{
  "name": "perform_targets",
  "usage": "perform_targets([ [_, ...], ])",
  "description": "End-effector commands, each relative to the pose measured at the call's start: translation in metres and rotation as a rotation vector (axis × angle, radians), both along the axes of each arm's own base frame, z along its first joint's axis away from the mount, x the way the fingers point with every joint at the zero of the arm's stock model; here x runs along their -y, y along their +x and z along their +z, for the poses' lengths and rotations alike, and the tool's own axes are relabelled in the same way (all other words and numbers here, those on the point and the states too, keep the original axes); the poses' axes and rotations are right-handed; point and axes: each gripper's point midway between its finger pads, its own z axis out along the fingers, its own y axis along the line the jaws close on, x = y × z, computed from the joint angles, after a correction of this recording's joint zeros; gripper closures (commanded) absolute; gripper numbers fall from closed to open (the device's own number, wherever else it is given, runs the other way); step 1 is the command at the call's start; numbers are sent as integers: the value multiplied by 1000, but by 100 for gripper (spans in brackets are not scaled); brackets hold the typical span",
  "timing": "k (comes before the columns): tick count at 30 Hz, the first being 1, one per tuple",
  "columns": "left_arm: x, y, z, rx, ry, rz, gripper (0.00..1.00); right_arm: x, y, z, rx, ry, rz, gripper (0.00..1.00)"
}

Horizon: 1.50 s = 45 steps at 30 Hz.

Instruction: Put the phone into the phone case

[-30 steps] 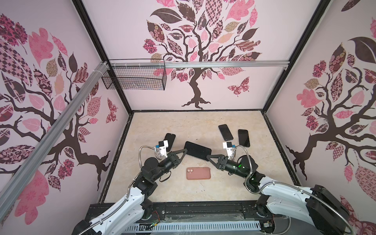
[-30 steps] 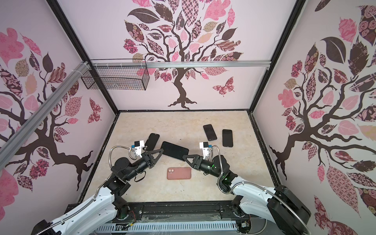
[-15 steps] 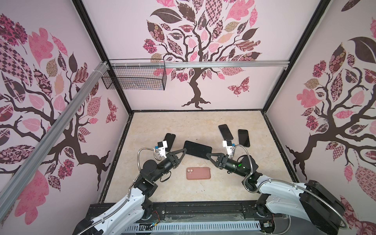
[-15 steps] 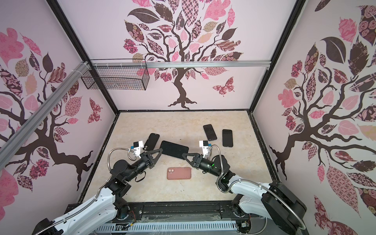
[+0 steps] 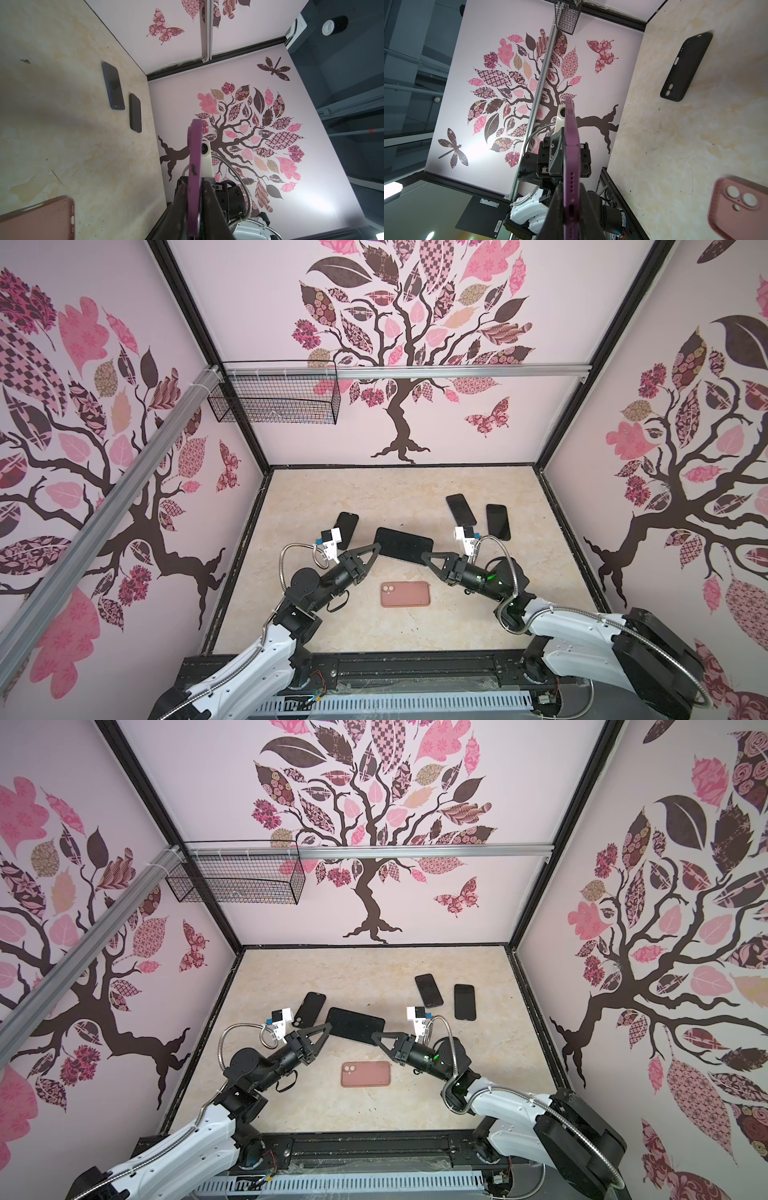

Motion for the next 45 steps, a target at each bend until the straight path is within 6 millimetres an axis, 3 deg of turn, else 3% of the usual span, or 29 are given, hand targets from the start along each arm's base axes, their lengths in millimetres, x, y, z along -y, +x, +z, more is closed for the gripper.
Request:
perform_targets([
  [1,-2,-2,-9,1,18,4,66,1,3,29,70,9,-19,99],
  [9,-8,-9,-34,-31,146,17,41,3,8,14,66,-155,-61,100],
  [13,-21,-16,-66,-92,327,43,36,5,12,-4,40,-280,-74,100],
  [19,-53,-25,-97,-148,583,121,32,9,10,-29,19,-433,-61,100],
  [26,-64,-31,-133,-253,774,88,20,14,6,-58,-35,-573,-32,100],
  [36,-52,-32,-170,-347,914,-41,25,12,-10,-96,-130,-613,62,100],
  [45,-21,-33,-176,-308,922,-182,29,9,-13,-121,-176,-571,98,100],
])
